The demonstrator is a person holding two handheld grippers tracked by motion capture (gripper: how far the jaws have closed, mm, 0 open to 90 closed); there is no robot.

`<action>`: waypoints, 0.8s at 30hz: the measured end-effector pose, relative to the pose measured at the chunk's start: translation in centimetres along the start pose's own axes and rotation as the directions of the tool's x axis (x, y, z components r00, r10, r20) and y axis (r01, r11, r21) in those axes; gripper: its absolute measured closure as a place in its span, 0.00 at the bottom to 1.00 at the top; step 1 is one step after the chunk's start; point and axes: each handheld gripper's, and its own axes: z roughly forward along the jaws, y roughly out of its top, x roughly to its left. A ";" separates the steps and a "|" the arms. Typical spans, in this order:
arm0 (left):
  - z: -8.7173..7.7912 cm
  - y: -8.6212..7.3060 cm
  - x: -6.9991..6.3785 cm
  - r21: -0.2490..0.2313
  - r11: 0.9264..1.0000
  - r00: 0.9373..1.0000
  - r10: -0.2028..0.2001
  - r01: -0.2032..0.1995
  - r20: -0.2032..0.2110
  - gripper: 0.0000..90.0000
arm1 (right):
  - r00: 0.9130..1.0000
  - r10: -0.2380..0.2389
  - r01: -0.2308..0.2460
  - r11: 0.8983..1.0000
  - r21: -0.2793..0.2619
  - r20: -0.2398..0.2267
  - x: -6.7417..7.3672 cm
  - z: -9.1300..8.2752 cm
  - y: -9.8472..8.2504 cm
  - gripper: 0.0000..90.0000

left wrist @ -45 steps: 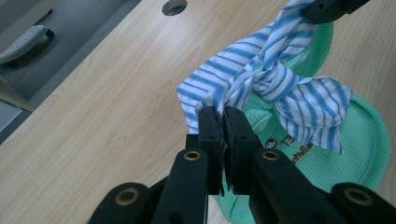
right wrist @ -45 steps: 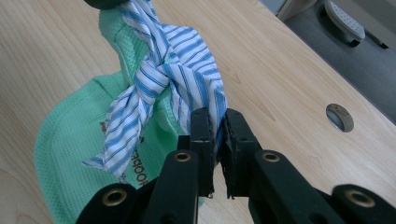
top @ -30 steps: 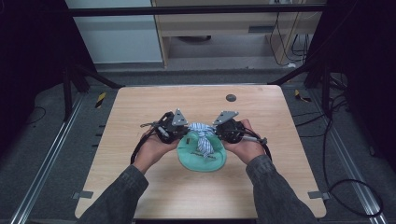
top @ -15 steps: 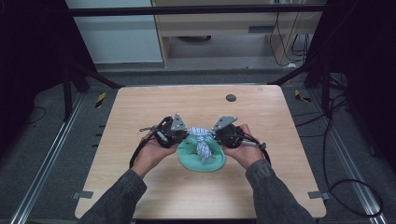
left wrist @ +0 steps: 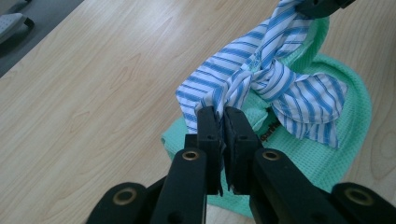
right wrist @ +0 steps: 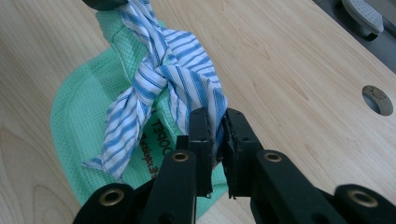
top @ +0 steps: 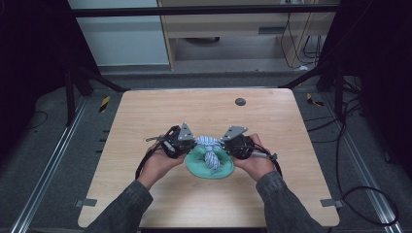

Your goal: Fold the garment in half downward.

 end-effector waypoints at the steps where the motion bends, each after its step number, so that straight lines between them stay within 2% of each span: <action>1: 0.0 -0.1 -0.1 -0.002 1.000 1.000 0.001 -0.001 0.002 0.95 | 1.000 -0.002 0.002 1.000 -0.002 0.001 0.1 0.0 -0.1 0.91; 10: 0.1 -1.3 -1.1 -0.004 1.000 1.000 -0.007 0.007 0.011 0.95 | 1.000 -0.028 0.028 1.000 0.001 -0.005 1.0 0.1 -1.0 0.91; 24: 0.3 -2.7 -2.1 -0.010 1.000 0.999 -0.021 0.021 0.028 0.95 | 0.999 -0.028 0.028 1.000 0.010 -0.021 2.1 0.5 -2.2 0.90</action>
